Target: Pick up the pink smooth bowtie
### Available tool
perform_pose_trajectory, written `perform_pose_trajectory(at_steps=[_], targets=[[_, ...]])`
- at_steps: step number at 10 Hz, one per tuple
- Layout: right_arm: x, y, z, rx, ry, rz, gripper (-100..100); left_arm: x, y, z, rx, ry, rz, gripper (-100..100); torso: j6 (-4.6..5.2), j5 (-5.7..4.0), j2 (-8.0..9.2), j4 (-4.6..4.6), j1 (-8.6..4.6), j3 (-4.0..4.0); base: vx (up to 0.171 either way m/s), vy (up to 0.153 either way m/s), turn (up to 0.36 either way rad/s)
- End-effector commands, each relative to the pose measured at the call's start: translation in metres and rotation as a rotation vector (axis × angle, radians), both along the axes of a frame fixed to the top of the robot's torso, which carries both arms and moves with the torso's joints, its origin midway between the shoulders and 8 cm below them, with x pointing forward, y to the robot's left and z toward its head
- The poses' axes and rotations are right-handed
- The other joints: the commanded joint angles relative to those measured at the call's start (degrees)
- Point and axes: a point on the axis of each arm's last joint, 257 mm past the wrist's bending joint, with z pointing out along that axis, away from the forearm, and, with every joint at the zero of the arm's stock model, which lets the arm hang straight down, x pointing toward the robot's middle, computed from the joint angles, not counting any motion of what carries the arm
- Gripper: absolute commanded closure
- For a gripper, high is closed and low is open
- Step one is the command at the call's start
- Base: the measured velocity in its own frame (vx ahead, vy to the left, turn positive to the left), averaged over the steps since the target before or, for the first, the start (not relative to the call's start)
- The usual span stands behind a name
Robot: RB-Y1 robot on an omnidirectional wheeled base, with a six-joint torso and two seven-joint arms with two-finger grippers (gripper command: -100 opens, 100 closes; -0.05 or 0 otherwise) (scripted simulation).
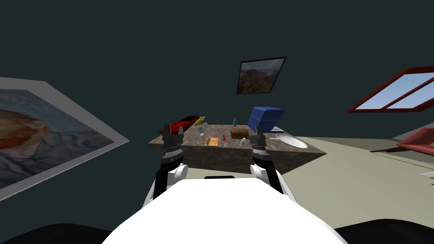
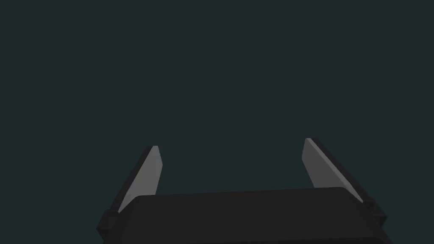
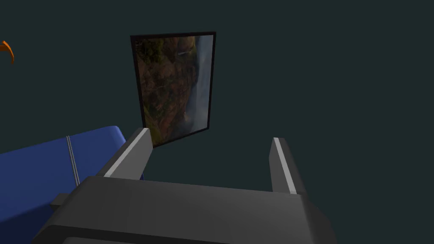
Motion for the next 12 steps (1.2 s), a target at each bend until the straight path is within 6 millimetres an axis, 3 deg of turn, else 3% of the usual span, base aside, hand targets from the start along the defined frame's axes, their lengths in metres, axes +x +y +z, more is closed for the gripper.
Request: perform_pose_trajectory(at_steps=[1, 6, 12], targets=[[0.006, 0.007, -0.003, -0.034, 0.026, 0.024, -100, 0.0, 0.0, 0.0, 0.0, 0.0, 0.0, 0, 0.0, 0.0, 0.0, 0.0, 0.0, 0.0, -0.027, 0.013, 0.038], [0.027, 0.027, -0.019, -0.118, 0.117, 0.085, -100, 0.0, 0.0, 0.0, 0.0, 0.0, 0.0, 0, -0.01, 0.02, 0.24, 0.05, 0.09, 0.14, -0.062, 0.028, 0.043], [0.054, 0.053, -0.055, -0.246, 0.27, 0.161, -100, 0.0, 0.0, 0.0, 0.0, 0.0, 0.0, 0, -0.01, 0.04, 0.24, 0.05, 0.15, 0.14, -0.056, 0.034, 0.054]])
